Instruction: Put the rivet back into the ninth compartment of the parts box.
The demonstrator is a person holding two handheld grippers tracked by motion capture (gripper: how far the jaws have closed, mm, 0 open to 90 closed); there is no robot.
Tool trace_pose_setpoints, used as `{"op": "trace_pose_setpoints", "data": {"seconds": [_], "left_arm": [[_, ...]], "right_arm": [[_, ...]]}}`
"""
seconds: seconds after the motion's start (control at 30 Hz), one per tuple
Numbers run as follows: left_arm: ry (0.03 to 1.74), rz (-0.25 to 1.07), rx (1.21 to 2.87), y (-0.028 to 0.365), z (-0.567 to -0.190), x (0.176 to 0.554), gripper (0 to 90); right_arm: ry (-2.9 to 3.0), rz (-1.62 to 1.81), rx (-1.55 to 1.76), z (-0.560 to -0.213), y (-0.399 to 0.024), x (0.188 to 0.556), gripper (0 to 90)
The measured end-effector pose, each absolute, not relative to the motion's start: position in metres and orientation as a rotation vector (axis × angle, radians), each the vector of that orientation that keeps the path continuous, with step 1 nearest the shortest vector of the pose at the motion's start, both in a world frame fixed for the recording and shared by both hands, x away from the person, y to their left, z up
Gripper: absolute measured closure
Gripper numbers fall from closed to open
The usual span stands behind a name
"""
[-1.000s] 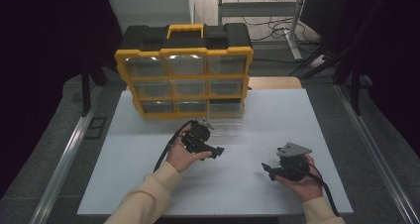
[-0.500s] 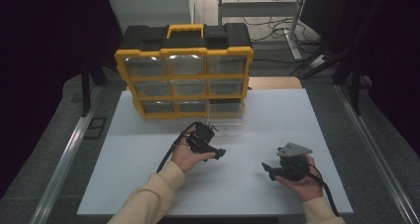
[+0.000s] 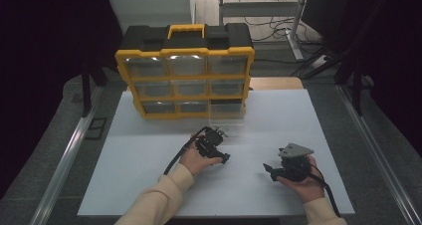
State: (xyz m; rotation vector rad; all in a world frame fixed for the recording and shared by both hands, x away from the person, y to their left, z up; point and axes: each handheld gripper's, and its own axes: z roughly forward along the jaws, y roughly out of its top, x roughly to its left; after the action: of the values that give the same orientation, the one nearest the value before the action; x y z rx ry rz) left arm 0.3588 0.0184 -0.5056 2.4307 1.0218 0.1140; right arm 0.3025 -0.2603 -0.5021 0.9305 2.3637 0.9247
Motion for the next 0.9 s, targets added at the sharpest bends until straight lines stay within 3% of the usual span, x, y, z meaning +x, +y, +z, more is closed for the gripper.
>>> {"op": "trace_pose_setpoints", "data": {"seconds": [0.9], "left_arm": [[0.967,0.124,2.488,0.012,-0.5111,0.3572,74.3]], "right_arm": [[2.37,0.916,0.93,-0.5032,-0.2596,0.3029,20.9]]}}
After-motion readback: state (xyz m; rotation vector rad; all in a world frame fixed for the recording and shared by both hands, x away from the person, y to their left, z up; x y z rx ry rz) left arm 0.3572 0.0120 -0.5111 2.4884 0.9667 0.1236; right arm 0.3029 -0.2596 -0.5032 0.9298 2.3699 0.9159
